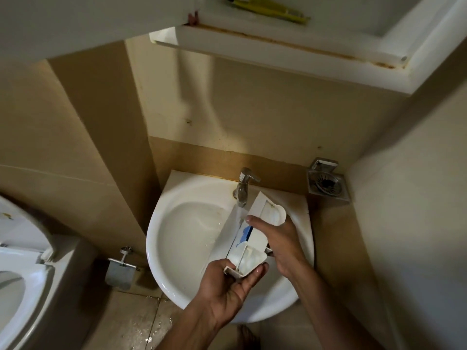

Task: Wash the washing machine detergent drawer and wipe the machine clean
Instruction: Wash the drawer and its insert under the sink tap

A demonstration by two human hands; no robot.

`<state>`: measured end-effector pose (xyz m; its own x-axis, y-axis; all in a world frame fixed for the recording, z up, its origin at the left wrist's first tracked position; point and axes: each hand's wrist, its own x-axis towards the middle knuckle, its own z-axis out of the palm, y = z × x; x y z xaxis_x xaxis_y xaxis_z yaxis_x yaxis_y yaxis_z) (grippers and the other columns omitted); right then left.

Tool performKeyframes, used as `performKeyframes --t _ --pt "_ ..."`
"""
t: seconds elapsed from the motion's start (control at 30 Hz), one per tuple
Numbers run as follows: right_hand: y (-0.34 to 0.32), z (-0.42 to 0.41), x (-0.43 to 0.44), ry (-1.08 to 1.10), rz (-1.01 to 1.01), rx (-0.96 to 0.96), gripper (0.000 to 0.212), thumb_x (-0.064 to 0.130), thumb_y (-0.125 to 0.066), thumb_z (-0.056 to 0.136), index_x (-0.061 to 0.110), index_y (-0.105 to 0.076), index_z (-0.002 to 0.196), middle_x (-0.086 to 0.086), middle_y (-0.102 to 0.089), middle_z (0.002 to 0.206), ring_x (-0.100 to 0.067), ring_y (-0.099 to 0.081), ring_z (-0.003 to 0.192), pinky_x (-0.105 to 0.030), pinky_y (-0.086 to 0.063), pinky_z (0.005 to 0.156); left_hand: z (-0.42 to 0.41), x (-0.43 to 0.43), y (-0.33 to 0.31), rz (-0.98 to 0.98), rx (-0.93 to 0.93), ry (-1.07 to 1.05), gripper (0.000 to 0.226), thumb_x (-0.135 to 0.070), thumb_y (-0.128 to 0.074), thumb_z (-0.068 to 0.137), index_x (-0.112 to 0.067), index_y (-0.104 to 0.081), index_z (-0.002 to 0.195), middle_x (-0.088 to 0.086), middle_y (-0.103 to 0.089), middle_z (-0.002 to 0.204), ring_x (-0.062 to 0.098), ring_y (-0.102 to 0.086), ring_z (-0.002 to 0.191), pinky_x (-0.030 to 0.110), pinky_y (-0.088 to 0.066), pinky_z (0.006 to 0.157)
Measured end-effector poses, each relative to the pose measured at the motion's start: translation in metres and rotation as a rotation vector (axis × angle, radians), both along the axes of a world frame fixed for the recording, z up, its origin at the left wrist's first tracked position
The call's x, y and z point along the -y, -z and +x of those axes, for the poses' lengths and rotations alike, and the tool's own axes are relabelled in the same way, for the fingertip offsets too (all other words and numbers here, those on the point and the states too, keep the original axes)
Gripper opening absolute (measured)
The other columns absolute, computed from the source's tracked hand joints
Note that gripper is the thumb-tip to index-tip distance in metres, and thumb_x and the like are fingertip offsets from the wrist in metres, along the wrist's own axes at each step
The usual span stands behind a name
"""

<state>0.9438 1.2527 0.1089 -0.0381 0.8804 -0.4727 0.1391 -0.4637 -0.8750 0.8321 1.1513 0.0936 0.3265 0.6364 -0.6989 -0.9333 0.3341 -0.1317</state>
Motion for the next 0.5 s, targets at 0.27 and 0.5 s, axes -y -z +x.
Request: performKeyframes --t 0.27,0.5 --pt "-0.024 -0.027 -0.011 -0.288 0.204 0.516 0.053 0.043 -0.075 0.044 0.023 -0.069 0.093 0.008 -0.071 0.088 -0.012 -0.068 0.081 -0.030 -0.058 0.065 0.016 0.013 0.025 0.079 -0.033 0.425 0.054 -0.013 -0.052 0.083 0.017 -0.044 0.126 0.037 -0.065 0.103 0.056 -0.070 0.081 0.064 -0.057 0.072" --pt "-0.036 -0.021 0.002 -0.413 0.282 0.690 0.050 0.032 -0.082 0.060 0.031 -0.058 0.103 0.013 -0.062 0.092 -0.003 -0.058 0.076 -0.016 -0.039 0.053 -0.036 -0.033 0.064 0.103 -0.551 0.380 0.018 -0.017 -0.046 0.100 -0.002 -0.055 0.106 0.019 -0.053 0.095 0.031 -0.058 0.071 0.044 -0.058 0.070"
